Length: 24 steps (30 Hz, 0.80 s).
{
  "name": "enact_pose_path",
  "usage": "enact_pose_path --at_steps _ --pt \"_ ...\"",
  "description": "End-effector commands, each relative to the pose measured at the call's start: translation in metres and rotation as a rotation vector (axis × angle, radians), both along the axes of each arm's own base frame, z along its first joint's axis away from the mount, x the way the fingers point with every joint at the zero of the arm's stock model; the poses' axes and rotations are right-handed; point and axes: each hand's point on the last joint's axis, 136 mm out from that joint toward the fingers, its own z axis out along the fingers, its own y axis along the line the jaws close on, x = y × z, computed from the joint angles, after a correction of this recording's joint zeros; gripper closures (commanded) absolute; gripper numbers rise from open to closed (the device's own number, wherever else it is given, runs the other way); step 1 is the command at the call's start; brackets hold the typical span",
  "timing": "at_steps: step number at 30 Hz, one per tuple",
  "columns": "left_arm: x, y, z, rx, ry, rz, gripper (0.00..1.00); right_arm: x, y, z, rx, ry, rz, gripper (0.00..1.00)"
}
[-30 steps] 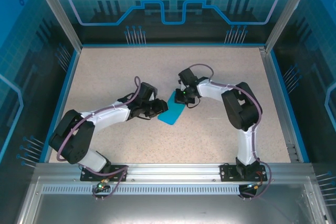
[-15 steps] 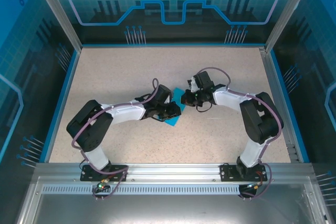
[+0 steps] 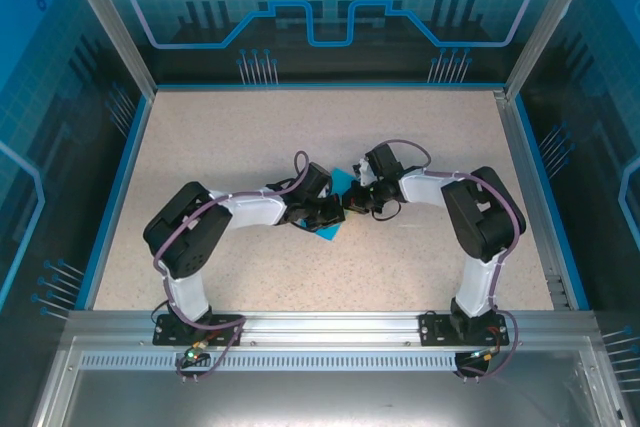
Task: Fold a paper plane with a square sheet of paper (pick it up from the middle)
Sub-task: First fold in half a square sheet of paper at the center of the table.
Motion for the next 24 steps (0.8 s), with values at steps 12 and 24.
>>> enact_pose_path --at_steps 12,24 --pt "0.001 0.002 -0.016 0.062 0.02 -0.008 0.98 -0.001 -0.001 -0.016 -0.002 0.031 0.029 1.0" --pt "-0.012 0.017 -0.034 0.123 0.065 0.006 0.99 -0.008 0.004 0.007 0.024 -0.013 0.082 1.0"
